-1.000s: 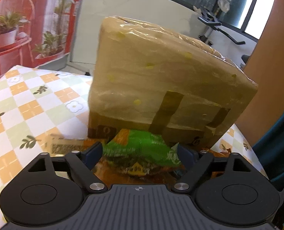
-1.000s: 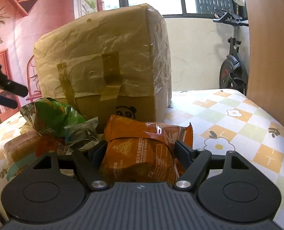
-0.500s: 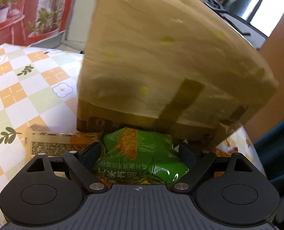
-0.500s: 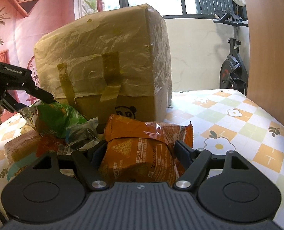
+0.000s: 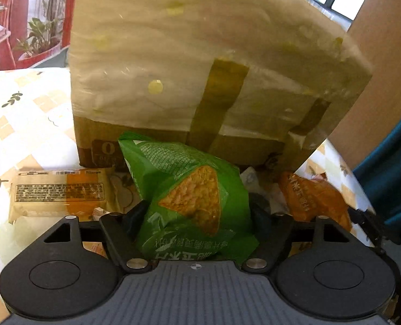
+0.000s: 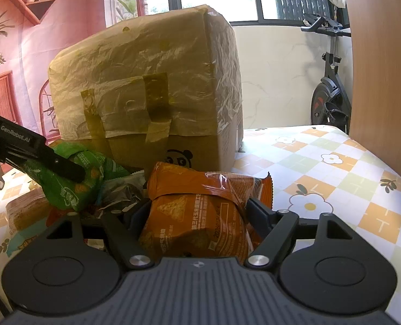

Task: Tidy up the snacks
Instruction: 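Lift the green bag with the left tool while the right carries the orange bag over the box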

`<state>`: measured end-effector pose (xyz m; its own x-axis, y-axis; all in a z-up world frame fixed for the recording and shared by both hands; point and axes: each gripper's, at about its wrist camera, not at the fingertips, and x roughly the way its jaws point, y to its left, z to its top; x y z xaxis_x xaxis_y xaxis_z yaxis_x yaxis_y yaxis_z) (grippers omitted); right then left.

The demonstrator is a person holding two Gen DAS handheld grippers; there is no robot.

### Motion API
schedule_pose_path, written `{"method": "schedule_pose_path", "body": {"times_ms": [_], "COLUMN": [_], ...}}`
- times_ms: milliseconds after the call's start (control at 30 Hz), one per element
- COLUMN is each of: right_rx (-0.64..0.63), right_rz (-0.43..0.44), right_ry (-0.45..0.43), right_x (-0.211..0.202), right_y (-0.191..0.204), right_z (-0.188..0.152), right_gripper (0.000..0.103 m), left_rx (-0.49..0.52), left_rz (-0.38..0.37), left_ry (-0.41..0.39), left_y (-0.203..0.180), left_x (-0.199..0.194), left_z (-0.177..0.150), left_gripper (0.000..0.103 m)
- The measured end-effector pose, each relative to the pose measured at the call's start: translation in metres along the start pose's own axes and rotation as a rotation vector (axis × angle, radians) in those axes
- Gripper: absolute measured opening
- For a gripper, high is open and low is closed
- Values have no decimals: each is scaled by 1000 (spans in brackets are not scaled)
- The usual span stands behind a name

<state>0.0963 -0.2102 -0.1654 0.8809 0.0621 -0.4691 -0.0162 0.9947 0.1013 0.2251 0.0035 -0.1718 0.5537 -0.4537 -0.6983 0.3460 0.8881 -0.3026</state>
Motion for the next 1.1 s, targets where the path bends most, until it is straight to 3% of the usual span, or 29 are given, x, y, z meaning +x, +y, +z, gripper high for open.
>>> {"method": "schedule_pose_path", "body": {"times_ms": [367,600,833,1100], "right_rx": [10,42,61,-1], "right_rz": [17,40,60,123], "right_ry": [7,-32,-155,-329], "right_x": [-2,-27,-59,-75], "right_y": [0,1,5,21], "right_z": [3,14,51,118], "right_gripper": [77,77,77,77], "left_rx": [17,16,72,144], "left_rz": [27,40,11,12], "left_ry": [-187,-276,-391,-492], "left_y": [-12,-13,-29,-42], "left_x": [-68,-97,-119,-134], "left_z": [-11,6,27,64], "left_gripper": [77,77,77,77]}}
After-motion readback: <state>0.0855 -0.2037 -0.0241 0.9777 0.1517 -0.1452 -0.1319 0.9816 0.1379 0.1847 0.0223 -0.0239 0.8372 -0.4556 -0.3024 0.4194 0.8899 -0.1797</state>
